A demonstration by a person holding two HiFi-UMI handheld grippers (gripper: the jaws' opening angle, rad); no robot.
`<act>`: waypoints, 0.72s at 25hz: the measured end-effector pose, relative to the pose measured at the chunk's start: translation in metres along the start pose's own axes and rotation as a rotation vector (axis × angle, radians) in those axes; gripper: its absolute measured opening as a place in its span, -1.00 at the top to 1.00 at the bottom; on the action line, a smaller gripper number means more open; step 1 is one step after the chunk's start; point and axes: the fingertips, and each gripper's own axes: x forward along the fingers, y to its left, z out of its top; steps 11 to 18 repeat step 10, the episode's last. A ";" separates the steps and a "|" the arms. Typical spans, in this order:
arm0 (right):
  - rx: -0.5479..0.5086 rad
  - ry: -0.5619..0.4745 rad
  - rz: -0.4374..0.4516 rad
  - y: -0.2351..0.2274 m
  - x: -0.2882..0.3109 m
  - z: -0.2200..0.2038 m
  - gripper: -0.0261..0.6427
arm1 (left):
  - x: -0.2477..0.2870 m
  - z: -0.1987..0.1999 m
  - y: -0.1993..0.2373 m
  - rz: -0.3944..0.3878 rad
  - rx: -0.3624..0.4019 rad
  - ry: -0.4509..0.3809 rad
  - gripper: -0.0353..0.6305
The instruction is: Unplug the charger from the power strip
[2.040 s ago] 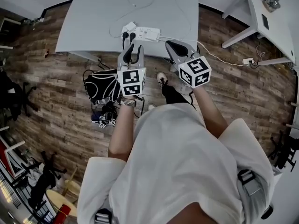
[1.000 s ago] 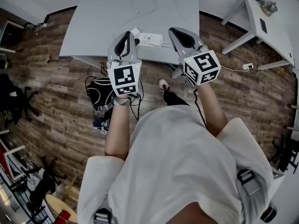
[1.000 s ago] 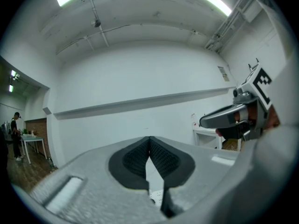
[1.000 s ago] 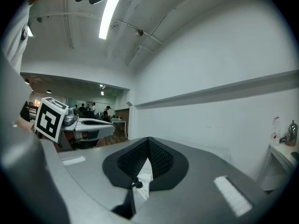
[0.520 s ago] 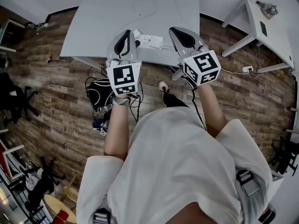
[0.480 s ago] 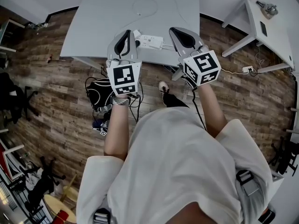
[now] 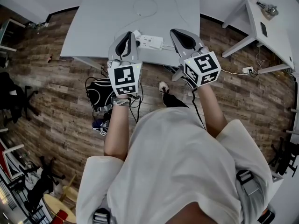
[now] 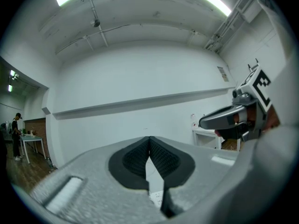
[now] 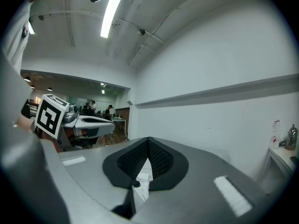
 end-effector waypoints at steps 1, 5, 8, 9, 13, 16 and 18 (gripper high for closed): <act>0.000 0.000 -0.001 -0.001 0.000 0.000 0.92 | 0.001 -0.001 -0.001 -0.001 -0.002 0.002 0.88; 0.000 0.002 -0.003 -0.004 -0.001 0.000 0.92 | 0.002 -0.003 -0.002 -0.002 -0.009 0.007 0.88; 0.001 0.015 -0.005 -0.003 0.000 -0.003 0.92 | 0.001 -0.006 -0.001 -0.001 -0.015 0.014 0.88; 0.001 0.019 -0.005 -0.003 0.000 -0.004 0.93 | 0.002 -0.007 -0.001 -0.001 -0.018 0.018 0.88; 0.000 0.022 -0.005 -0.003 0.000 -0.005 0.92 | 0.002 -0.009 -0.001 -0.002 -0.021 0.022 0.88; 0.000 0.022 -0.005 -0.003 0.000 -0.005 0.92 | 0.002 -0.009 -0.001 -0.002 -0.021 0.022 0.88; 0.000 0.022 -0.005 -0.003 0.000 -0.005 0.92 | 0.002 -0.009 -0.001 -0.002 -0.021 0.022 0.88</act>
